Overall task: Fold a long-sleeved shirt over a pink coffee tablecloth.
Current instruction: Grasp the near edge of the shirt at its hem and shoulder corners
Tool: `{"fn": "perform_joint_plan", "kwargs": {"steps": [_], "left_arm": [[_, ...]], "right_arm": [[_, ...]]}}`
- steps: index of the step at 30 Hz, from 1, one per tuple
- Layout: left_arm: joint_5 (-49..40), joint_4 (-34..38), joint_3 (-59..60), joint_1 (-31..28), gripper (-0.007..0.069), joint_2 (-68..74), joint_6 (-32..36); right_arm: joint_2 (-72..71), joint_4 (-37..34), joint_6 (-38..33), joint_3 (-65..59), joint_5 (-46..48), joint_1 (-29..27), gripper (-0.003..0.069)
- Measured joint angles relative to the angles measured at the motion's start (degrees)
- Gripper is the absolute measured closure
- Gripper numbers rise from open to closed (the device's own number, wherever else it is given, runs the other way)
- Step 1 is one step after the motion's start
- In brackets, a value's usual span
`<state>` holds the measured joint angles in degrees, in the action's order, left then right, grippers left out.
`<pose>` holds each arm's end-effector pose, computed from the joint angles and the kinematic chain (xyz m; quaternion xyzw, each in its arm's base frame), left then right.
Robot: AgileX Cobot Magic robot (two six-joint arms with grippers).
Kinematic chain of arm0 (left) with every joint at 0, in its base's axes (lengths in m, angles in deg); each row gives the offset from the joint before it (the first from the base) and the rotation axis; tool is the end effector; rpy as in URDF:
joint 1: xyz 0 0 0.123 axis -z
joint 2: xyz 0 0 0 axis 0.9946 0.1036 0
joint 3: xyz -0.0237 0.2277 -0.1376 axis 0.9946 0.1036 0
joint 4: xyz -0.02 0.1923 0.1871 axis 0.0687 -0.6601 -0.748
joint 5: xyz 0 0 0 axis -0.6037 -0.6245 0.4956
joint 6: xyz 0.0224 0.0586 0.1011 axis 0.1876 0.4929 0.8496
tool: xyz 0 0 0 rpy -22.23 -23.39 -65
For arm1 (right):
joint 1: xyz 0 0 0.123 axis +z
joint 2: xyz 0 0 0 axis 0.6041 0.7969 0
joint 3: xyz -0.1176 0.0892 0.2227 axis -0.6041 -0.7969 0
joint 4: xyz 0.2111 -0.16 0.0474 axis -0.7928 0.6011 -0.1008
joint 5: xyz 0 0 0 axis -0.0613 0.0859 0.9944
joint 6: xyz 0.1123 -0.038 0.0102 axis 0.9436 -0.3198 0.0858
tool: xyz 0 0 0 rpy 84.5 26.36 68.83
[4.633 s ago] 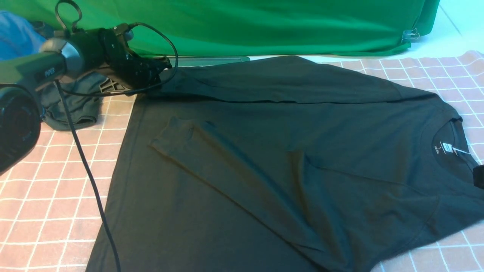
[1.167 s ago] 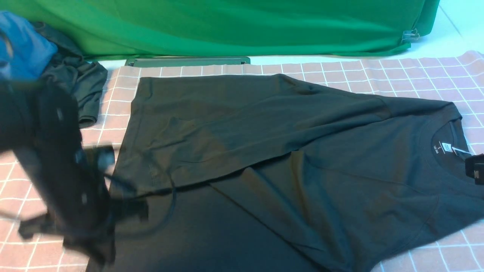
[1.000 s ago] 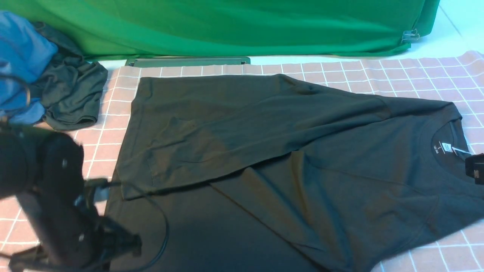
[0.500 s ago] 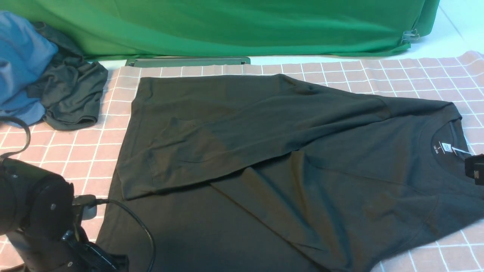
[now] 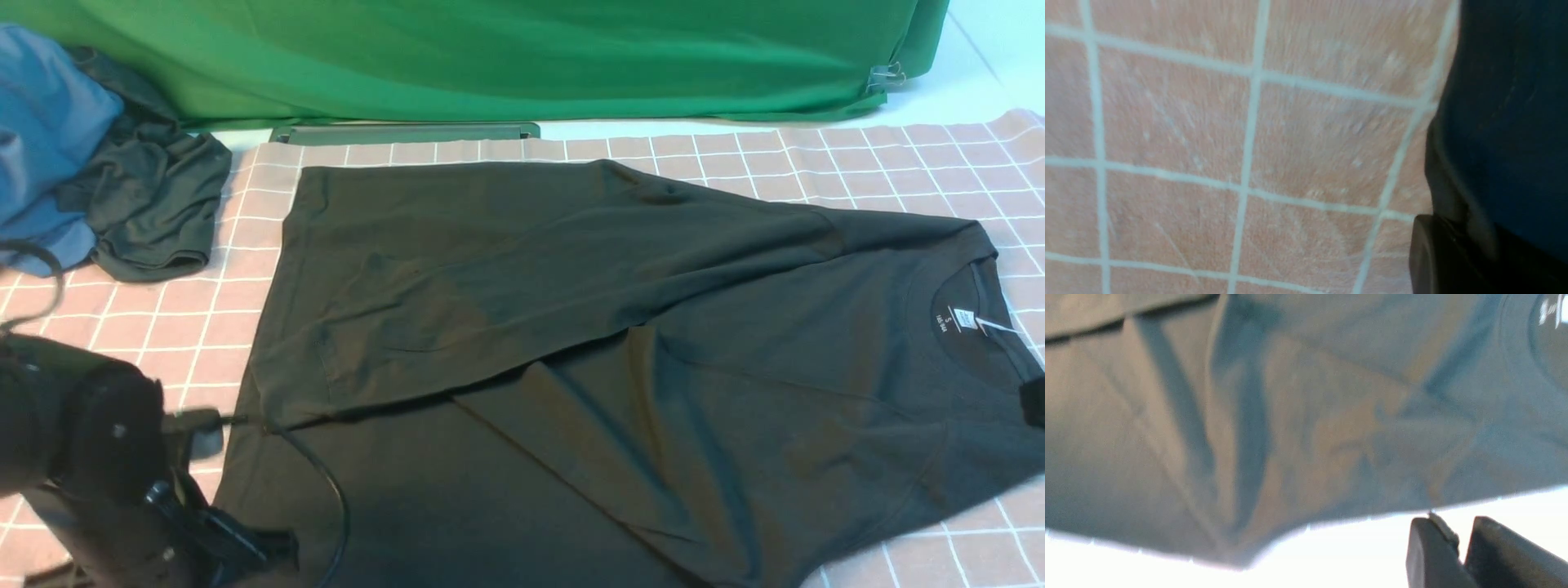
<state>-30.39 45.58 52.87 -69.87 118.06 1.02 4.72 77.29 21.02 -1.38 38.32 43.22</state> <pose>0.2048 -0.0473 0.1166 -0.1032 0.9944 0.0116 0.0204 0.2012 0.0403 0.2780 -0.0388 0.9541 0.1012 0.2791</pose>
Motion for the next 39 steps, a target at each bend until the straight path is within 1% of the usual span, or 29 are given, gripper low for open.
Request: {"fn": "perform_joint_plan", "kwargs": {"steps": [3, 6, 8, 9, 10, 11, 14, 18, 21, 32, 34, 36, 37, 38, 39], "left_arm": [[-0.8, -0.1, -0.8, 0.0, 0.0581, -5.2, 0.0], [-3.8, -0.1, -0.8, 0.0, 0.0581, -9.8, 0.0], [-6.2, -0.1, -0.8, 0.0, 0.0581, -12.6, -0.1], [-7.2, -0.1, -0.8, 0.0, 0.0581, -14.0, -0.2], [-7.3, -0.1, -0.8, 0.0, 0.0581, -14.5, -0.2], [-7.9, -0.1, -0.8, 0.0, 0.0581, -16.1, -0.2], [-8.2, -0.1, -0.8, 0.0, 0.0581, -18.0, -0.2], [-8.5, -0.1, -0.8, 0.0, 0.0581, -18.6, -0.2], [-8.6, -0.2, -0.8, 0.0, 0.0581, -18.6, -0.2], [-7.8, -0.4, -0.8, 0.0, 0.0581, -18.6, -0.2], [-7.6, -0.4, -0.8, 0.0, 0.0581, -18.6, -0.2], [-7.2, -0.4, -0.8, 0.0, 0.0581, -18.6, -0.2], [-7.0, -0.4, -0.8, 0.0, 0.0581, -18.6, -0.2], [-6.6, -0.2, -0.8, 0.0, 0.0581, -18.6, -0.2], [-6.1, -0.1, -0.8, 0.0, 0.0581, -18.6, -0.4]], "right_arm": [[2.5, 0.1, 0.0, 2.3, 5.5, 0.0, 0.0482], [5.9, 0.5, 0.0, 2.7, 7.3, 0.0, 0.0465], [9.2, 0.7, 0.1, 2.8, 7.8, 0.0, 0.0428], [11.7, 0.8, 0.2, 2.8, 7.6, 0.0, 0.0384], [11.7, 0.8, 0.2, 2.8, 7.6, 0.0, 0.0376], [14.7, 0.8, 0.2, 2.8, 6.9, 0.0, 0.0313], [21.0, 1.0, 0.2, 2.8, 4.8, 0.0, 0.0195], [27.8, 1.0, 0.2, 2.8, 2.5, 0.0, 0.0134], [32.4, 1.4, 0.2, 2.8, 0.8, 0.0, 0.0123], [43.9, 1.5, 1.1, 2.9, -6.4, 0.0, 0.0119], [45.1, 1.7, 1.4, 3.2, -7.0, 0.0, 0.0128], [45.7, 2.5, 1.4, 3.5, -6.7, 0.0, 0.0179], [45.9, 3.2, 1.3, 3.6, -6.7, 0.0, 0.0232], [46.1, 4.1, 0.9, 3.6, -6.6, 0.0, 0.0306], [46.2, 5.2, 0.2, 3.7, -6.6, 0.0, 0.0417]]}}
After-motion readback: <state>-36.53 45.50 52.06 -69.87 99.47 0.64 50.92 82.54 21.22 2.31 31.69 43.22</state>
